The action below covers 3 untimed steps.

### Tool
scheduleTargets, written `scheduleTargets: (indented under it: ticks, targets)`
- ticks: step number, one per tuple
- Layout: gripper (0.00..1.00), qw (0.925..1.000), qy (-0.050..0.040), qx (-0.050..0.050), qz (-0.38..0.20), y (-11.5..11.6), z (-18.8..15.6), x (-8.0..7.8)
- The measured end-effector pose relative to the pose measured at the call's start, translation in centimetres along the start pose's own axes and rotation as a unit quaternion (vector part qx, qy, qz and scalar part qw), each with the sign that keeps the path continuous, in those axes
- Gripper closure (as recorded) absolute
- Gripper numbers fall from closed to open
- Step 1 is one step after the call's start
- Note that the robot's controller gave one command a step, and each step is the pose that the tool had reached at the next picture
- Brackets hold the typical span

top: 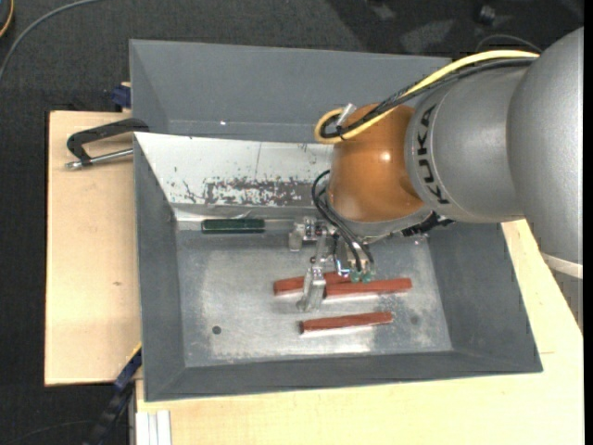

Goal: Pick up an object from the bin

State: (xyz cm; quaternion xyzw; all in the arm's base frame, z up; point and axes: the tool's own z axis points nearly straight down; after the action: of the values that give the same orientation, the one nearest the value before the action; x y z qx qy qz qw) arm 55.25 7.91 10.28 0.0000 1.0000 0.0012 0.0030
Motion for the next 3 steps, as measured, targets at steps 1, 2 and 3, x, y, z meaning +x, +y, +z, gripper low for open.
scheduleTargets:
  ticks: [1, 2, 3]
  targets:
    - [0.00, 0.9996, -0.0007, 0.000, 0.027, -1.9, -1.4, -0.7]
    - [0.00, 0.9997, 0.0045, 0.000, 0.023, 0.8, 3.5, -1.0]
    - [0.00, 0.9997, 0.0028, 0.000, 0.023, 0.9, 3.4, -1.1]
